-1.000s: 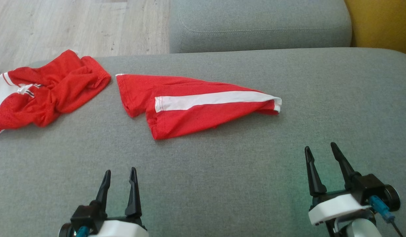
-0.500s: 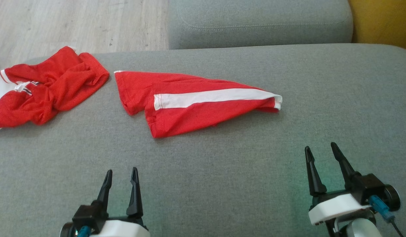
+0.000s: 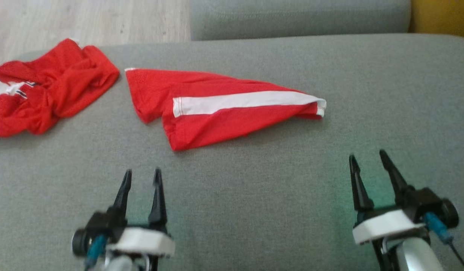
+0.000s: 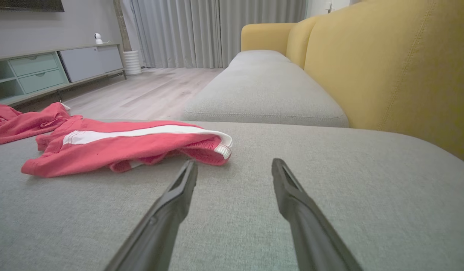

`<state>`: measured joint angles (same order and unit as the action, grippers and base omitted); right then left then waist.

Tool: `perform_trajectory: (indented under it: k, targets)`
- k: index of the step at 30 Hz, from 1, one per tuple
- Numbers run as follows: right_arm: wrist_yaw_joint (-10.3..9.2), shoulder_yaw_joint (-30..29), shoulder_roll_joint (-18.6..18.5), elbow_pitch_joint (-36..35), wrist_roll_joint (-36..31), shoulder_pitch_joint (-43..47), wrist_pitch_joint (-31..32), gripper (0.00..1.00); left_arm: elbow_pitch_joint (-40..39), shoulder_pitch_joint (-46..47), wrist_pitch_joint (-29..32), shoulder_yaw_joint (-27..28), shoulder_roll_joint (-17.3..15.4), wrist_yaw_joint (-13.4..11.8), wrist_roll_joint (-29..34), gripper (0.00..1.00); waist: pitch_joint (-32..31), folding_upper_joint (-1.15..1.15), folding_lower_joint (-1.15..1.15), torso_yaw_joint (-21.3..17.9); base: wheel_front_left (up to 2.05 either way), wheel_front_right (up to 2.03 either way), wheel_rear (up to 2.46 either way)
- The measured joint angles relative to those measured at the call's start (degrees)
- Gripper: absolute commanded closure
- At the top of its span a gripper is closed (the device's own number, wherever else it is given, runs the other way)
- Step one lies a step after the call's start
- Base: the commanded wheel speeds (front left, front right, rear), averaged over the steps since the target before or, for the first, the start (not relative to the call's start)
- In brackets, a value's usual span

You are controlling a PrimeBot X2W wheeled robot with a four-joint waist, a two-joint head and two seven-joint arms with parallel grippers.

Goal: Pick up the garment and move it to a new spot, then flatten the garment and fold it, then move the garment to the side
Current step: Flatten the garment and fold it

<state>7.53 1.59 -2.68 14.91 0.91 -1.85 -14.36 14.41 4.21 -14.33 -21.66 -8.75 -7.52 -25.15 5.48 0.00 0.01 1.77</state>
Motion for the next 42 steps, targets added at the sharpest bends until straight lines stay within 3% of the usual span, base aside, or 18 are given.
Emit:
perform_trajectory:
  k: [6,18,27,36,42]
  targets:
    - [0.00,0.22,0.00,-1.12,-0.52,-3.08,0.00,0.00,3.42,8.65,2.97,-0.89,0.73,1.90,0.00,0.00,2.95,0.00,0.00,-0.54,0.00,0.00,0.00]
    - [0.00,1.35,-0.02,-1.96,-1.48,-8.99,-0.01,0.00,18.91,27.63,9.48,-0.42,2.02,5.47,-1.88,0.00,12.34,0.00,0.01,-3.92,0.00,0.00,0.00]
    - [0.00,1.34,-0.02,-2.23,-1.48,-10.56,-0.01,0.00,26.06,31.98,8.16,1.42,2.03,5.45,-3.39,0.00,15.94,0.00,0.00,-5.90,0.00,0.00,0.00]
    - [0.00,1.46,-0.02,-2.19,-1.45,-10.57,-0.01,0.00,27.54,33.90,6.72,1.05,2.91,7.60,-4.00,0.00,15.49,0.00,-0.01,-6.02,0.00,0.00,0.00]
    - [0.00,2.14,-0.02,-2.11,-1.32,-10.56,-0.01,0.00,29.51,34.39,7.79,1.05,3.05,7.45,-4.60,0.00,15.05,0.00,-0.01,-7.03,0.00,0.00,0.00]
